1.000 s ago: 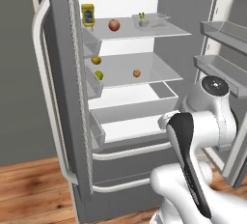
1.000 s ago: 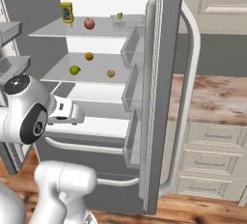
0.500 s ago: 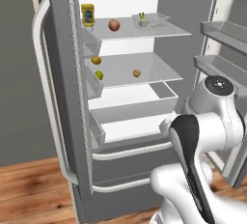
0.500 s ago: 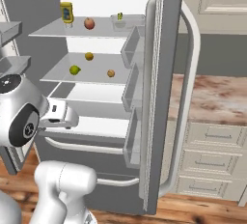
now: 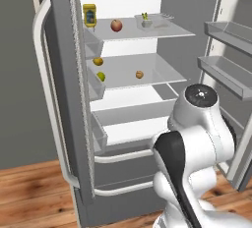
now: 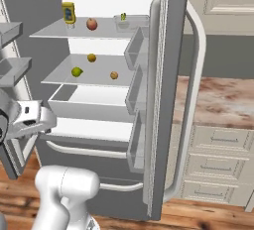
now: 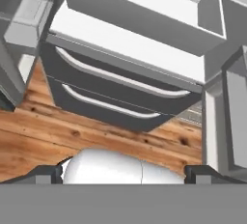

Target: Place the tupperware on the top shelf of the fridge. Make space for the tupperware among the existing items by rearranging them on the shelves if needed. Close the fridge door when finished.

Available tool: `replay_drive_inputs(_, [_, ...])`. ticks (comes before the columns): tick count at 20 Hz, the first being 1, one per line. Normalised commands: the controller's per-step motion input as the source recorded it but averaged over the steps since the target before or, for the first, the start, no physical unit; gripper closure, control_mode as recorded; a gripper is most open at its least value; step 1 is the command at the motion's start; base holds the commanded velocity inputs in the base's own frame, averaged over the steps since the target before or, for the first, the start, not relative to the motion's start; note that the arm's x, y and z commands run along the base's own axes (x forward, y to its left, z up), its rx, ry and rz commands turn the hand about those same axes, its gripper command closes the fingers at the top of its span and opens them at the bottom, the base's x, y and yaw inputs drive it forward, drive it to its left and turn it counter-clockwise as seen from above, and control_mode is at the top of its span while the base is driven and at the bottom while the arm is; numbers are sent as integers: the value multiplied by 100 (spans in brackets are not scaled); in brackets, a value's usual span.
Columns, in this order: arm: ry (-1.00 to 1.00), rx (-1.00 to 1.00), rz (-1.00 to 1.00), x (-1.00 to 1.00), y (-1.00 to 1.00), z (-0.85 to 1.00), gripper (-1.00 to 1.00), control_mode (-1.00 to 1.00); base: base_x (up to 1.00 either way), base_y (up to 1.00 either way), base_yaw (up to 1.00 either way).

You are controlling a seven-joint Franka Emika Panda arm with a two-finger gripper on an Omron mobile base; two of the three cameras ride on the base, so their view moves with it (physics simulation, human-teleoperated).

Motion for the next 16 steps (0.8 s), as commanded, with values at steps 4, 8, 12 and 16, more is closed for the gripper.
replay_drive_inputs(4, [0, -22, 17, -34, 82, -2, -100, -100, 0, 0, 0])
replay_drive_inputs(8, [0, -25, 10, -2, 100, 0, -100, -100, 0, 0, 0])
replay_drive_inputs(12, [0, -25, 4, 0, 97, 0, -100, -100, 0, 0, 0])
replay_drive_inputs(16, [0, -22, 1, 7, 79, 0, -100, -100, 0, 0, 0])
